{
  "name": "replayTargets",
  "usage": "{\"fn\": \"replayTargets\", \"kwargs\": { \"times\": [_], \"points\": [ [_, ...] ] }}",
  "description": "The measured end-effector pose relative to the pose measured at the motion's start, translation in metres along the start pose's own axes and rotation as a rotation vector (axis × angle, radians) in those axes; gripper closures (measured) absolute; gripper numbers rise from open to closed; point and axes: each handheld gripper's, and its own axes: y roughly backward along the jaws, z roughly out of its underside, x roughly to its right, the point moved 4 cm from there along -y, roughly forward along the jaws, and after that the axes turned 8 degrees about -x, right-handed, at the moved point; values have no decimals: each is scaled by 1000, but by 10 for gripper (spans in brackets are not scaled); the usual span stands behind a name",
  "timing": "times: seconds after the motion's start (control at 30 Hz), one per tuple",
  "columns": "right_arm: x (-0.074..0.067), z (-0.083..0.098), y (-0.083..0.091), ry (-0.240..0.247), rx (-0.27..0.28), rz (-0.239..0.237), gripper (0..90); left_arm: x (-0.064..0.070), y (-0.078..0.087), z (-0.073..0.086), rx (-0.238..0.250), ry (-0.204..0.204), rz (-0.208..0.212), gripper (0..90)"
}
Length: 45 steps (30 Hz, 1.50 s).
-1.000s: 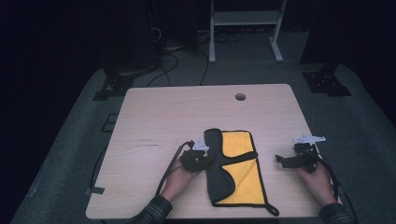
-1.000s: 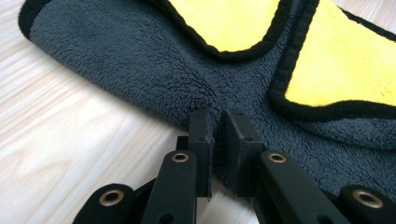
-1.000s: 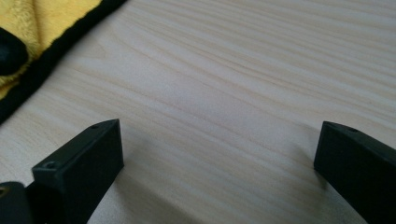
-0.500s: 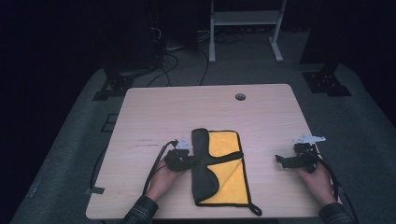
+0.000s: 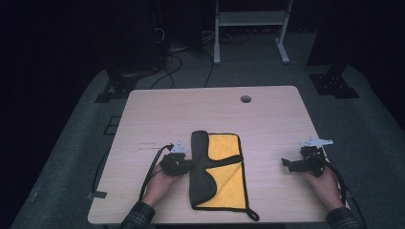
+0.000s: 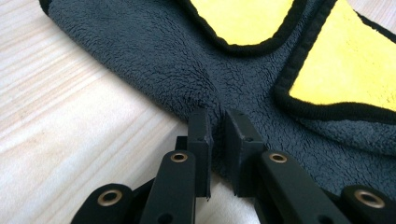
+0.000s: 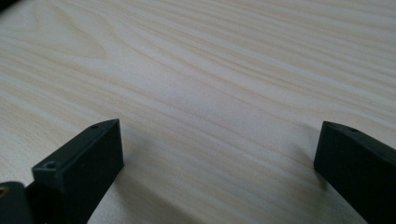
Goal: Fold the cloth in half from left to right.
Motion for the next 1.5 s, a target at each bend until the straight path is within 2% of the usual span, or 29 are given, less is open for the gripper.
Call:
{"fn": "replayTargets", "kwargs": {
  "times": [0.03,0.13,0.27,0.37,0.4,0.43,0.47,0.53,0.67,0.9,1.0,1.07,1.13,1.2,1.27,1.47,1.5],
  "points": [
    [0,0,0,0,0,0,5,-1,1,0,0,-2,-6,765],
    [0,0,0,0,0,0,5,-6,10,3,30,-3,-34,578],
    [0,0,0,1,0,1,5,-12,20,9,45,18,-15,368],
    [-1,0,0,6,-1,-4,5,-16,27,18,37,20,-28,267],
    [-2,0,0,8,-1,-5,5,-18,29,22,28,17,-37,267],
    [-2,0,0,8,-1,-5,5,-19,31,24,28,16,-49,235],
    [-2,0,0,9,-1,-5,5,-20,34,30,26,13,-79,180],
    [-2,0,0,11,-1,-8,5,-21,36,34,24,8,-93,130],
    [-2,0,0,19,0,-12,5,-27,39,49,-18,1,-124,44],
    [-2,0,0,15,-7,-10,6,-35,42,67,-43,-16,-125,11],
    [0,0,1,15,-13,-8,9,-40,44,74,-29,-28,-118,0],
    [0,0,1,13,-14,-8,10,-42,45,78,7,-34,-115,0],
    [0,-1,1,13,-18,-9,12,-43,45,80,26,-31,-116,0],
    [-1,-1,3,16,-21,-15,60,-43,45,80,26,-33,-116,0],
    [-3,-4,6,30,-10,-15,61,-43,45,80,26,-33,-116,0],
    [-10,-10,13,46,-2,-20,139,-44,45,79,26,-28,-122,0],
    [-14,-12,15,53,2,-33,164,-44,44,79,25,-29,-121,0]
  ]
}}
